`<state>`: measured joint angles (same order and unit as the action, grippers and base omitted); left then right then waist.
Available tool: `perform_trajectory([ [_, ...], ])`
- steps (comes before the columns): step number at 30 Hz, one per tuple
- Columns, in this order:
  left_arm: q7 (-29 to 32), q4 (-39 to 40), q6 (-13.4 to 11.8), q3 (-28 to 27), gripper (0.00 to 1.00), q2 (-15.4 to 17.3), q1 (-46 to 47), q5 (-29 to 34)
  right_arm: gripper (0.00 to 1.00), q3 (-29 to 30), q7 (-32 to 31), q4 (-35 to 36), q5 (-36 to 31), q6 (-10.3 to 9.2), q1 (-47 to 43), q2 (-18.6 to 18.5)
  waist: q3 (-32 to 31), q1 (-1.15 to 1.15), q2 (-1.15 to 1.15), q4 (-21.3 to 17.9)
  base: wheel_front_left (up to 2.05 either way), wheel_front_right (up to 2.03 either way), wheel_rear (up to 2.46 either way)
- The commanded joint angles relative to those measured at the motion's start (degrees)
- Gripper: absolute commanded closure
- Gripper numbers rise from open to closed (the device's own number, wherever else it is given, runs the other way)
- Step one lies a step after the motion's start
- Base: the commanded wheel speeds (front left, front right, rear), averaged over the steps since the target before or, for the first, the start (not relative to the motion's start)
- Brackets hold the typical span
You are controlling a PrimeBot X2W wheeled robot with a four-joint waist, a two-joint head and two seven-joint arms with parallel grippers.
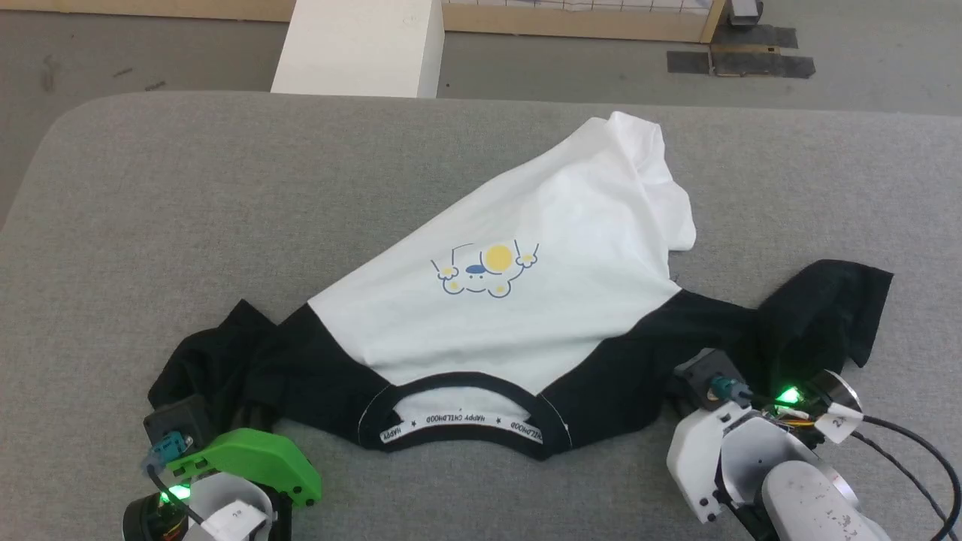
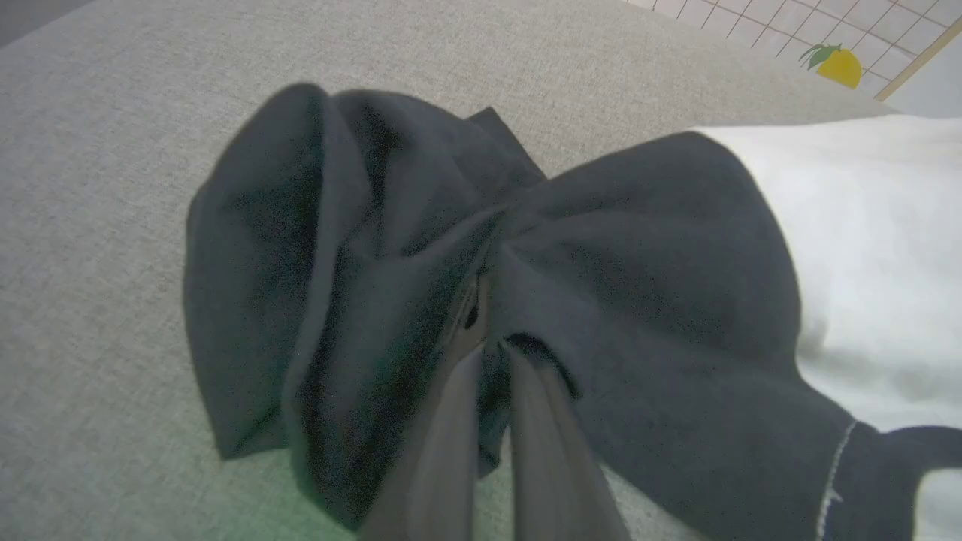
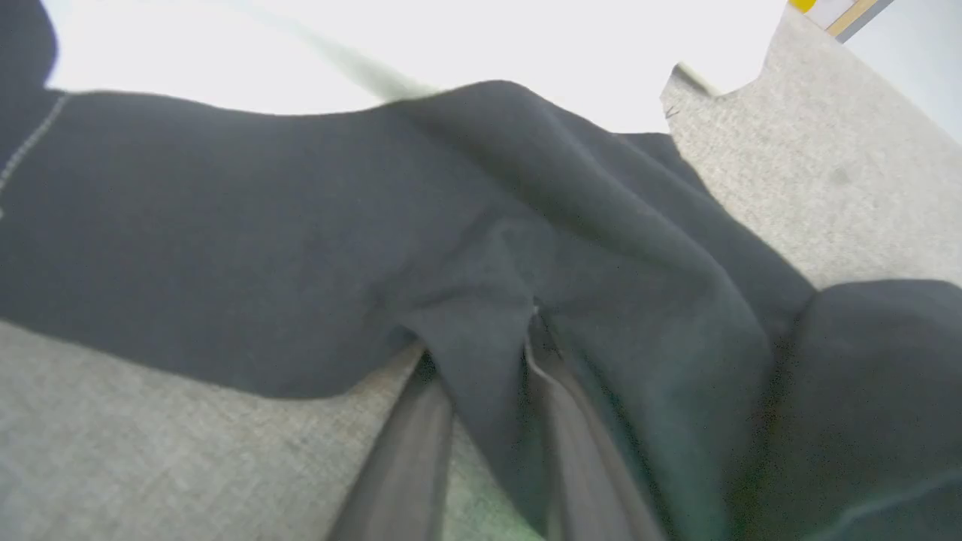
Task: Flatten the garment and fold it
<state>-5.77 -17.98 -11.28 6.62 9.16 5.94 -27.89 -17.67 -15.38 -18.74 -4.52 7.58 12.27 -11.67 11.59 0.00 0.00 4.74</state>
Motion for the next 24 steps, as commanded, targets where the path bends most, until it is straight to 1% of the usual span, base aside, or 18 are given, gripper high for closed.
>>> perform_trajectory([
  [1, -0.64, -0.47, 0.33, 0.19, 1.0, -0.08, 0.67, -0.96, 1.0, 1.0, -0.75, -1.54, 1.01, -0.09, -1.07, 0.54, -0.67, 0.0, 0.0, 0.02, 0.0, 0.0, 0.0],
  [4, -1.07, -0.85, 0.67, 0.33, 1.0, 0.02, 0.25, -1.1, 1.0, 3.54, -0.11, -0.51, 2.65, -0.09, -2.85, 1.92, -2.18, 0.0, 0.0, -0.18, 0.0, 0.0, 0.0],
  [8, -1.81, 0.65, 1.13, 0.07, 1.0, 0.51, -0.87, -1.48, 1.0, 7.85, 1.62, 3.92, 4.03, -0.09, -5.89, 3.95, -4.87, 0.0, 0.0, -1.03, 0.0, 0.0, 0.0],
  [12, -2.09, 4.89, 2.12, -0.59, 1.0, 1.69, -1.77, -2.24, 1.0, 10.91, 2.77, 10.86, 4.85, -0.09, -8.59, 5.35, -7.15, 0.0, 0.0, -2.28, 0.0, 0.0, 0.0],
  [15, -1.18, 10.34, 2.81, -0.76, 1.0, 2.52, -1.75, -2.91, 1.0, 13.05, 2.62, 17.31, 4.86, -0.09, -10.05, 5.89, -8.32, 0.0, 0.0, -3.18, 0.0, 0.0, 0.0],
  [18, 0.81, 15.92, 3.45, -0.54, 1.0, 3.49, -1.21, -3.49, 1.0, 14.8, 1.61, 22.99, 5.03, -0.09, -10.81, 6.04, -8.95, 0.0, 0.0, -3.86, 0.0, 0.0, 0.0],
  [20, 2.79, 19.67, 3.86, -0.15, 1.0, 4.24, -0.4, -3.87, 1.0, 15.5, 0.25, 26.29, 5.25, -0.09, -10.76, 5.33, -8.97, 0.0, 0.0, -4.29, 0.0, 0.0, 0.0],
  [24, 8.15, 26.51, 4.65, 0.82, 1.0, 6.0, 3.08, -4.85, 1.0, 16.17, -3.32, 32.1, 6.84, -0.09, -8.5, 2.66, -7.73, 0.0, 0.0, -5.18, 0.0, 0.0, 0.0],
])
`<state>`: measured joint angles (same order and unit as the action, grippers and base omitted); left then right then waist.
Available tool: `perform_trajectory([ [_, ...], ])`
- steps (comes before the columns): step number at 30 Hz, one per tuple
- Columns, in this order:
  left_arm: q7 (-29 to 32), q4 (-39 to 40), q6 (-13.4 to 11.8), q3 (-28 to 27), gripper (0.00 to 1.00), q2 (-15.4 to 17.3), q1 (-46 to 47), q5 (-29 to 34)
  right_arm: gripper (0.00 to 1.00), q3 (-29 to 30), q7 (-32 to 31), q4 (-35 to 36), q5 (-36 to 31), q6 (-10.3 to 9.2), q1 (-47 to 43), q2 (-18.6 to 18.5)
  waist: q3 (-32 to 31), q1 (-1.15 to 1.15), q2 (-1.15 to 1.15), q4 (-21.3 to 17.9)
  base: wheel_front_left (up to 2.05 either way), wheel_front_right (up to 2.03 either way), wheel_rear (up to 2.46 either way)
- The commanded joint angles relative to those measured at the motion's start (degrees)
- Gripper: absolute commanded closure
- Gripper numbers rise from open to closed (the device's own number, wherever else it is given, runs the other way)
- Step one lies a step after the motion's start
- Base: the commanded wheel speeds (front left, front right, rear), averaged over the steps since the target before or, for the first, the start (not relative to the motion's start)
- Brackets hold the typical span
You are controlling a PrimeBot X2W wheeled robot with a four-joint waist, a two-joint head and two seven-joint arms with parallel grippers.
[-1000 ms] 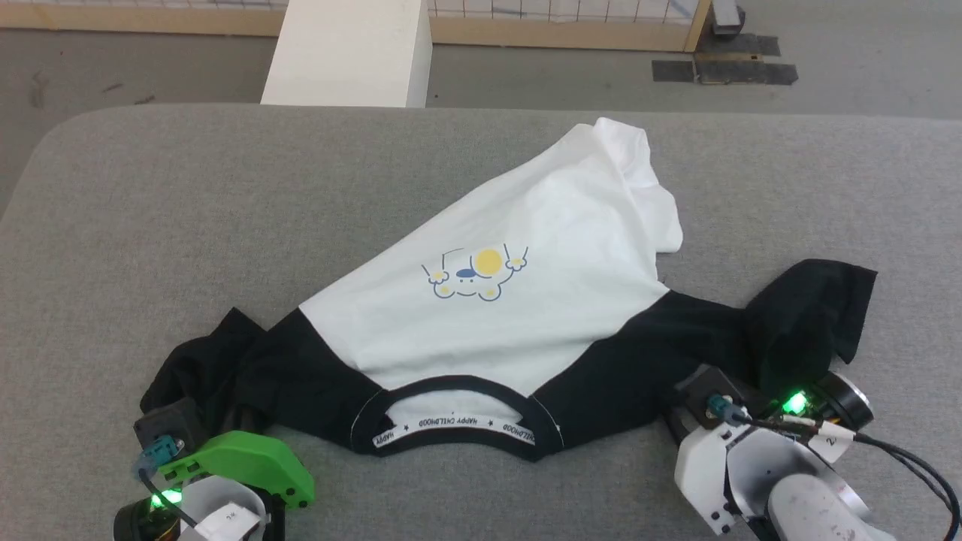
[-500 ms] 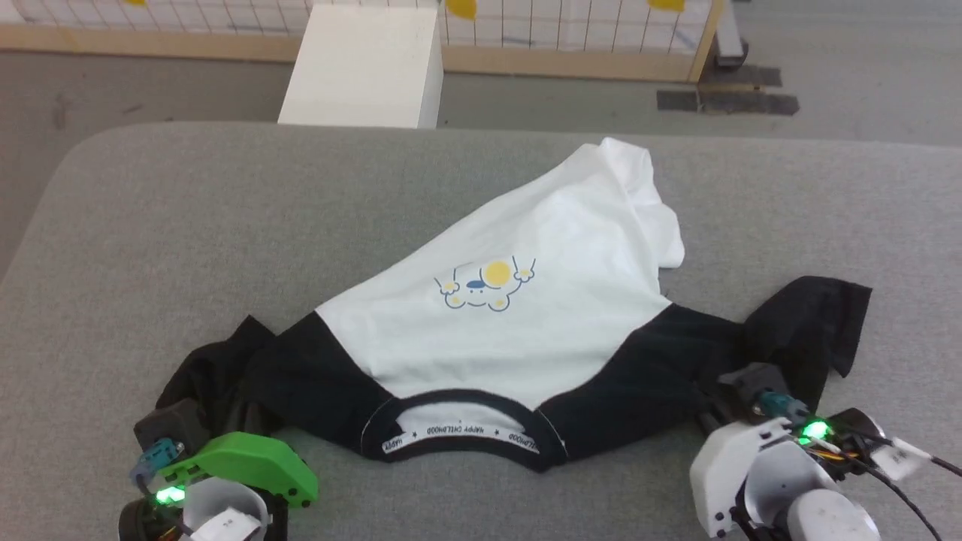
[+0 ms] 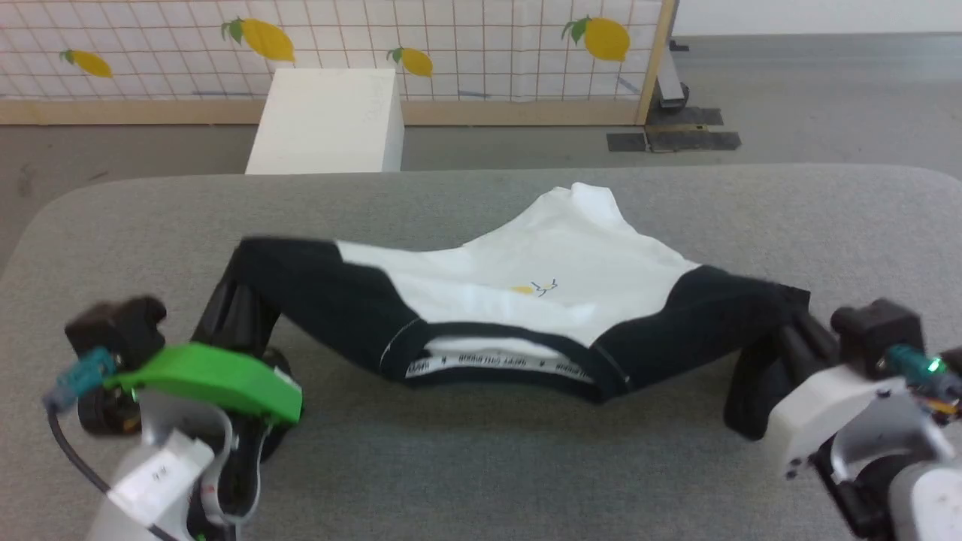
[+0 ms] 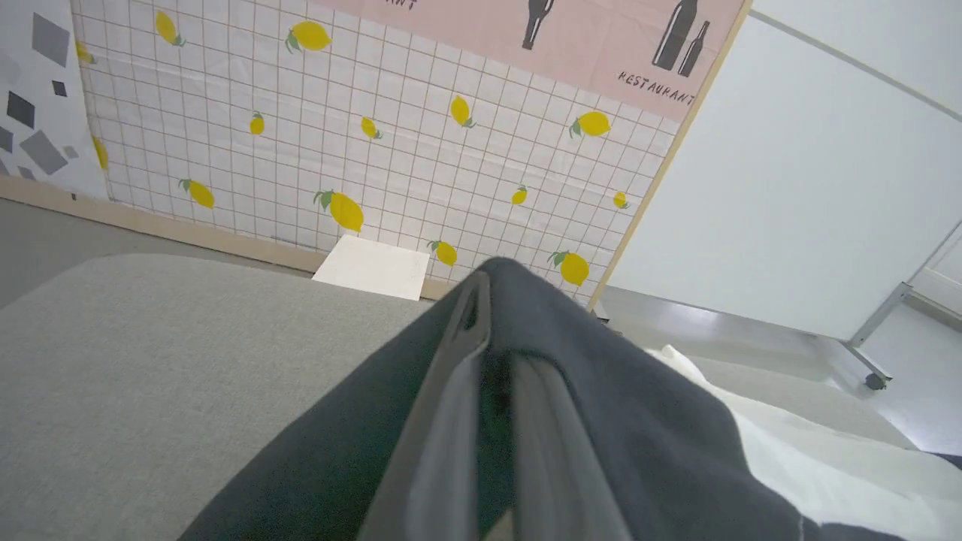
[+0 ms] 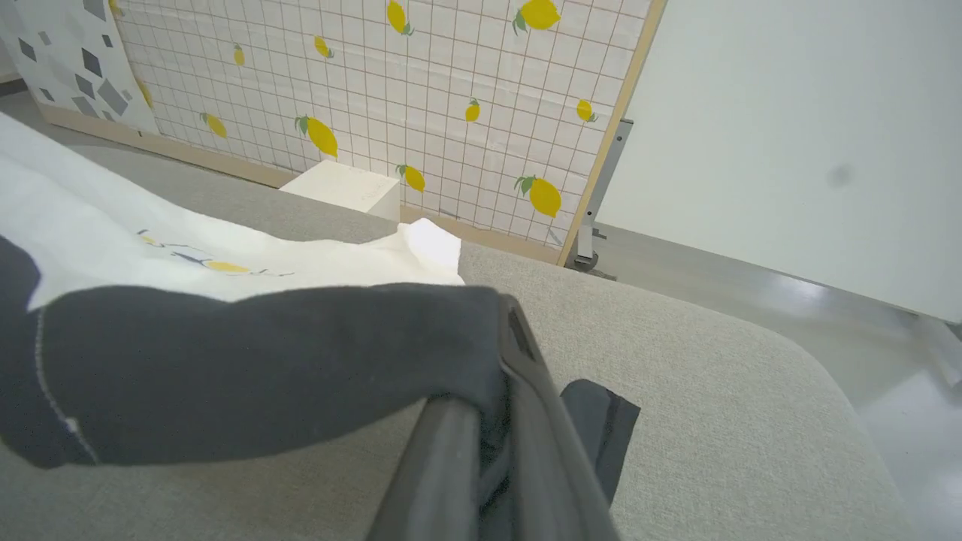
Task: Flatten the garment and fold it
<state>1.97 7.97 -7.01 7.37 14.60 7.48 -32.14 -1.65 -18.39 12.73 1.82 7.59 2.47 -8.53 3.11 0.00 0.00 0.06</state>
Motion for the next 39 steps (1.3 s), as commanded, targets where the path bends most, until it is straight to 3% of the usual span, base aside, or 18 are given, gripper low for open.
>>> perform_trajectory([
  [1, 1.55, 1.53, 0.58, 0.32, 1.0, 0.98, 2.63, -0.72, 1.0, 0.18, -1.13, 1.19, 0.92, -0.1, 2.32, -1.58, 1.21, 0.0, 0.0, -0.64, 0.0, 0.0, 0.0],
  [8, 10.75, 3.92, 2.38, 1.35, 1.0, 3.93, 16.83, -2.43, 1.0, -4.54, -9.33, 1.0, 6.7, -0.1, 18.25, -12.61, 8.59, 0.0, 0.0, -2.2, 0.0, 0.0, 0.0],
  [12, 15.02, 1.7, 2.15, -0.01, 1.0, 4.39, 28.19, -4.61, 1.0, -8.68, -11.65, -3.1, 7.69, -0.1, 32.35, -18.94, 14.89, 0.0, 0.0, -2.99, 0.0, 0.0, 0.0],
  [15, 16.7, -1.22, 1.66, -0.56, 1.0, 6.15, 37.39, -2.96, 1.0, -11.18, -11.88, -7.7, 7.64, -0.1, 43.4, -21.06, 19.67, 0.0, 0.0, -3.6, 0.0, 0.0, 0.0],
  [21, 15.41, -9.31, 0.49, -0.99, 1.0, 7.14, 55.92, 0.98, 1.0, -15.09, -8.33, -18.59, 5.12, -0.1, 65.09, -21.98, 27.68, 0.0, 0.0, -4.2, 0.0, 0.0, 0.0],
  [28, 6.93, -17.03, -0.37, -2.69, 1.0, 6.31, 71.18, 3.77, 1.0, -11.35, 0.31, -28.5, -1.23, -0.1, 82.88, -17.44, 31.74, 0.0, 0.0, -4.2, 0.0, 0.0, 0.0],
  [33, 2.95, -21.08, 0.86, -3.12, 1.0, 5.6, 73.12, 3.18, 1.0, -9.73, 4.47, -33.93, -2.72, -0.1, 85.89, -14.77, 31.21, 0.0, 0.0, -3.22, 0.0, 0.0, 0.0],
  [39, 3.4, -24.96, 3.19, -1.72, 1.0, 6.21, 62.64, 2.04, 1.0, -13.71, 3.05, -38.17, 2.46, -0.1, 76.65, -14.37, 28.25, 0.0, 0.0, -2.23, 0.0, 0.0, 0.0],
])
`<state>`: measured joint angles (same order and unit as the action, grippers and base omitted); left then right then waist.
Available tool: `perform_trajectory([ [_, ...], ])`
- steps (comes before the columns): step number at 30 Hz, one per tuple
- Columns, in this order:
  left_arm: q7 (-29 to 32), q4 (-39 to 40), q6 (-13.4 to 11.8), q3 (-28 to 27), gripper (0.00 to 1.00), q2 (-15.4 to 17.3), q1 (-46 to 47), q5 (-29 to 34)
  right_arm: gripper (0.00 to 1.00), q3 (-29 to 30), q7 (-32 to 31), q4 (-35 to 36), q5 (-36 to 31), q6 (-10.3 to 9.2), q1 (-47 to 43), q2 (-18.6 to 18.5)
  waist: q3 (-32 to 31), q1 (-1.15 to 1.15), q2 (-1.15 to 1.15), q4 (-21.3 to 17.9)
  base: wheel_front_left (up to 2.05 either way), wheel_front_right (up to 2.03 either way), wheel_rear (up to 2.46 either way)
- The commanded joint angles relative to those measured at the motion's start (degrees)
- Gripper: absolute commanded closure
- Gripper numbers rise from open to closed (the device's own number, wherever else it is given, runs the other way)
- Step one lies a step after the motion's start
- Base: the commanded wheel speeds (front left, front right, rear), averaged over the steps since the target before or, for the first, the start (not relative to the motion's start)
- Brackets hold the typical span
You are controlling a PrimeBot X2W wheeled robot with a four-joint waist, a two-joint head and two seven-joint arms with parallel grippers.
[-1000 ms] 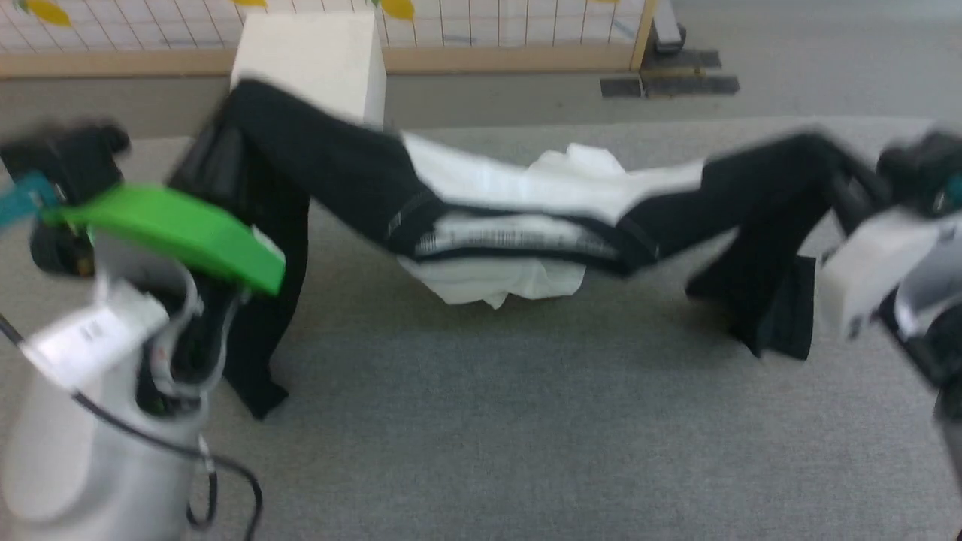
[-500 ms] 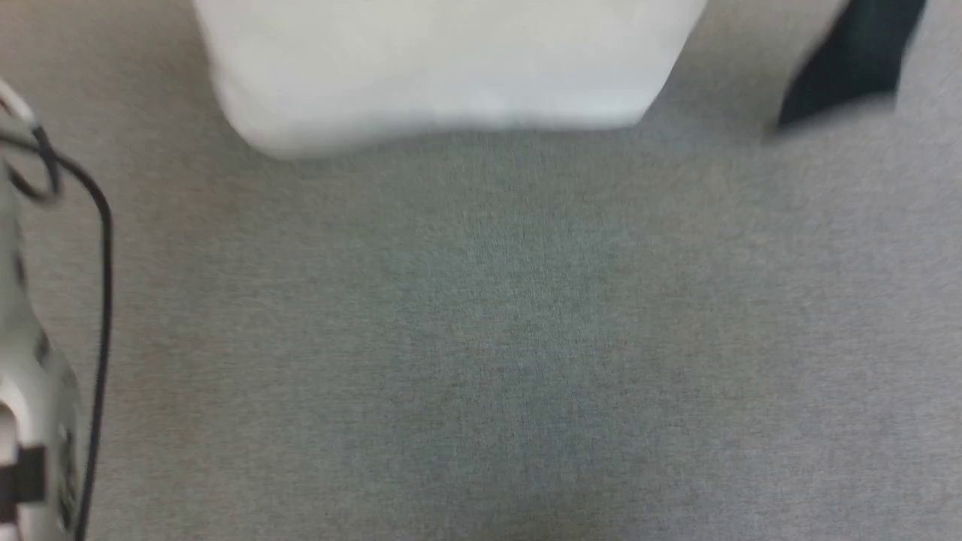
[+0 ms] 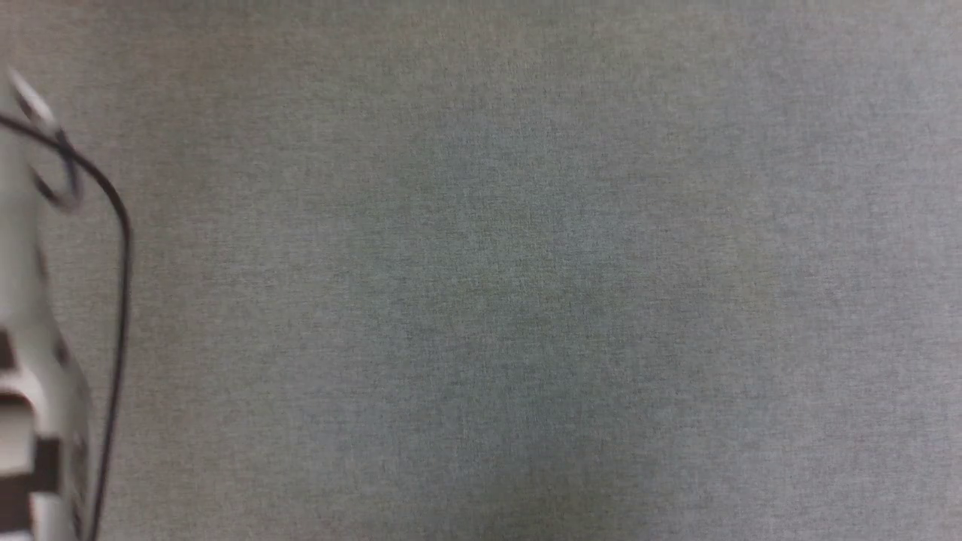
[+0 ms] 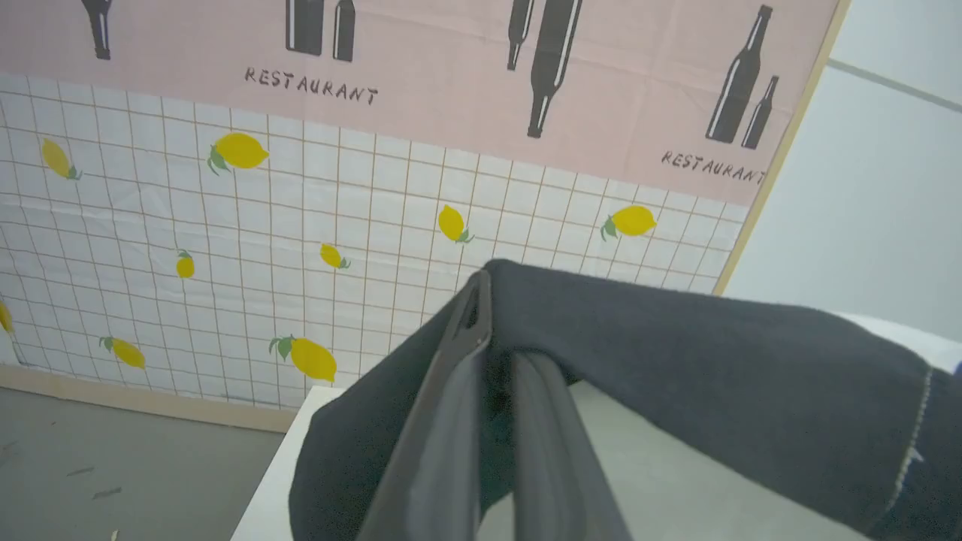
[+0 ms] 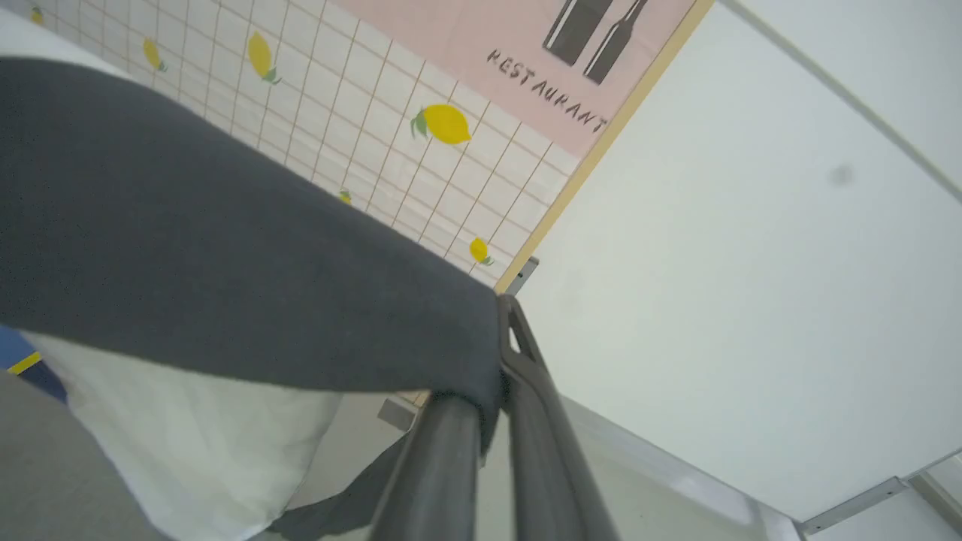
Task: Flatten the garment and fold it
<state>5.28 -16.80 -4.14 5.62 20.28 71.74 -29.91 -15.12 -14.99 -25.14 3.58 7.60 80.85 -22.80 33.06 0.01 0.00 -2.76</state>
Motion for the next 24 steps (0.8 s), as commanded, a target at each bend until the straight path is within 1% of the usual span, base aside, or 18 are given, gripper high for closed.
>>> perform_trajectory([
  [1, 0.15, -0.42, 0.6, 0.06, 1.0, 0.53, -3.91, -0.61, 1.0, -1.18, -1.13, -0.56, 2.13, -0.11, -3.95, -0.14, -2.35, -0.01, 0.0, 0.65, 0.0, 0.0, 0.0],
  [4, 1.29, -0.59, 1.61, 0.2, 1.0, 0.12, -13.26, -2.81, 1.0, -4.17, -5.05, 0.02, 7.71, -0.11, -12.27, -1.21, -5.04, -0.01, 0.0, 0.81, 0.0, 0.0, 0.0],
  [7, 3.3, 0.4, 2.22, 0.84, 1.0, -0.24, -23.29, -4.68, 1.0, -5.07, -8.38, 2.82, 12.63, -0.11, -20.4, -2.55, -8.04, -0.01, 0.0, 0.77, 0.0, 0.0, 0.0],
  [9, 4.43, 1.79, 1.98, 1.37, 1.0, -0.54, -30.15, -5.46, 1.0, -4.8, -10.33, 5.19, 15.67, -0.11, -26.28, -3.78, -10.13, -0.01, 0.0, 0.9, 0.0, 0.0, 0.0],
  [11, 5.02, 3.74, 1.41, 1.92, 1.0, -0.45, -37.13, -5.57, 1.0, -3.65, -12.37, 7.98, 17.83, -0.11, -32.35, -4.37, -12.42, -0.01, 0.0, 0.82, 0.0, 0.0, 0.0],
  [15, 6.55, 8.66, -0.06, 1.92, 1.0, -1.84, -50.08, -8.13, 1.0, 0.07, -16.06, 13.86, 20.88, -0.11, -44.11, -4.21, -16.42, -0.01, 0.0, 0.77, 0.0, 0.0, 0.0],
  [20, 7.93, 15.32, -2.54, 1.47, 1.0, -3.06, -63.55, -10.54, 1.0, 5.32, -20.28, 21.61, 20.9, -0.11, -58.02, -2.61, -20.74, -0.01, 0.0, 1.06, 0.0, 0.0, 0.0],
  [24, 9.08, 19.74, -4.43, 0.93, 1.0, -3.05, -71.81, -11.59, 1.0, 8.99, -24.87, 27.73, 20.35, -0.11, -68.12, -0.93, -22.96, -0.01, 0.0, 1.6, 0.0, 0.0, 0.0],
])
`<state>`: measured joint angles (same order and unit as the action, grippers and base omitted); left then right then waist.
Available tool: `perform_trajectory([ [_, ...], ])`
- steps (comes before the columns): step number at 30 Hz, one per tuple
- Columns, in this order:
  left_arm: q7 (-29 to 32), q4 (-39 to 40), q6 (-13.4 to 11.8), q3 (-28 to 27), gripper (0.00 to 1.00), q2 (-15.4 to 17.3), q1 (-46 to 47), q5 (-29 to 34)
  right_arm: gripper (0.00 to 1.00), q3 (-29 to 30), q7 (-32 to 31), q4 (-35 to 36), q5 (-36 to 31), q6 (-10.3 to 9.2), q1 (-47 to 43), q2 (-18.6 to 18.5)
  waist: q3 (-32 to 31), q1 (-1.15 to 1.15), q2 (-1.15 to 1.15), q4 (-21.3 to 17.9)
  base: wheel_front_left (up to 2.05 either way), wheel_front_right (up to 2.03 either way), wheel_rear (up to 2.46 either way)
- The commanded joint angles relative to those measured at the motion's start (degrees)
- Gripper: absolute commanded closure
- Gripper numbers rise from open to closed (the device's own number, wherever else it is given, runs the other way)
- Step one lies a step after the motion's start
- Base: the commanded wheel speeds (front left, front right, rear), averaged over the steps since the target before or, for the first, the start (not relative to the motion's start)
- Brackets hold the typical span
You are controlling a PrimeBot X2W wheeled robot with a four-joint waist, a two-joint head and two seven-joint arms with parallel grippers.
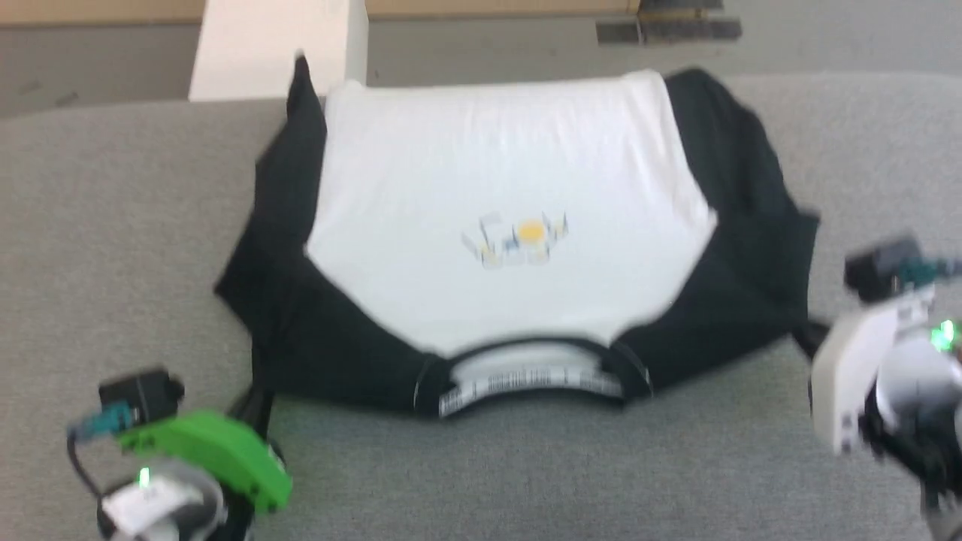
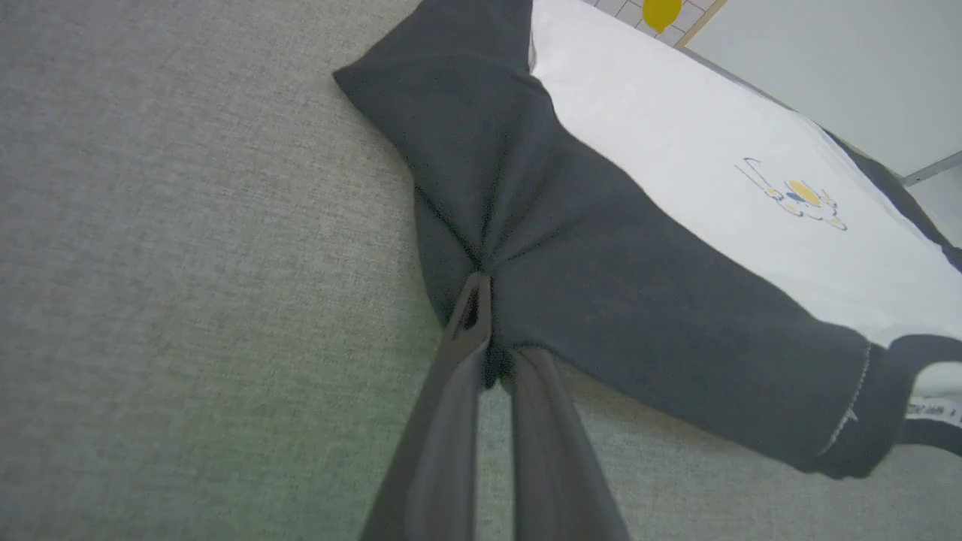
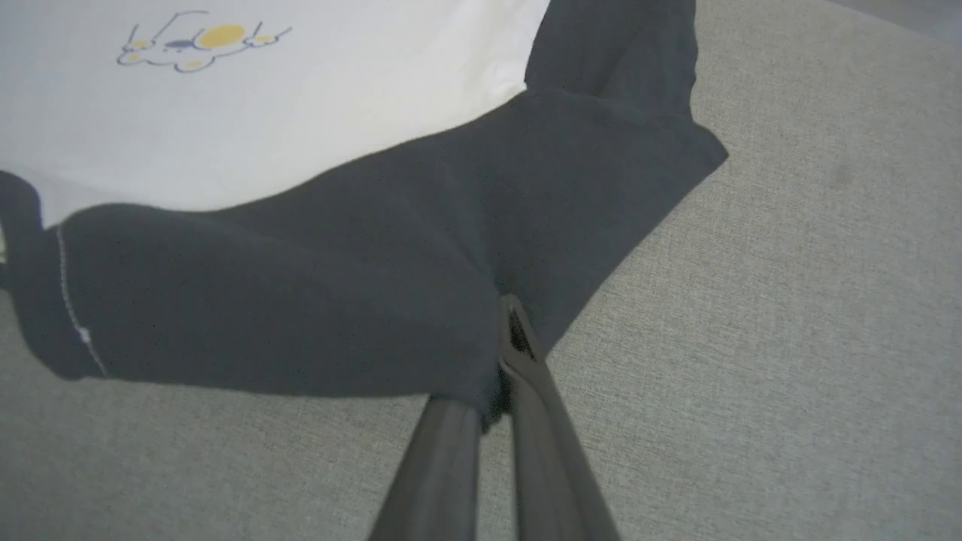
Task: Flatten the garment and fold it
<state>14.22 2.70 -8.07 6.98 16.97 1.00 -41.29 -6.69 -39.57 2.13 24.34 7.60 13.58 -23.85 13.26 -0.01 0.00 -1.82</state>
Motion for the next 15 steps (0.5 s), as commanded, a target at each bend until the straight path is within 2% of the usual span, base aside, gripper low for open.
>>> perform_trajectory([
  [1, 0.38, 1.09, -0.84, -0.49, 1.0, 0.28, -2.57, -0.36, 1.0, 1.46, -1.2, 1.83, -0.66, -0.11, -2.94, 0.57, -3.55, 0.01, 0.0, 0.83, 0.0, 0.0, 0.0],
  [10, 3.75, 7.91, -4.5, 0.2, 1.0, 0.09, -13.74, -1.24, 1.0, 8.86, -9.23, 12.24, -3.55, -0.11, -20.19, 6.28, -5.87, 0.01, 0.0, 2.03, 0.0, 0.0, 0.0],
  [15, 4.93, 8.04, -4.99, 1.95, 1.0, 0.15, -16.5, -0.67, 1.0, 9.29, -10.58, 12.94, -6.43, -0.11, -25.59, 8.29, -5.68, 0.01, 0.0, 2.35, 0.0, 0.0, 0.0],
])
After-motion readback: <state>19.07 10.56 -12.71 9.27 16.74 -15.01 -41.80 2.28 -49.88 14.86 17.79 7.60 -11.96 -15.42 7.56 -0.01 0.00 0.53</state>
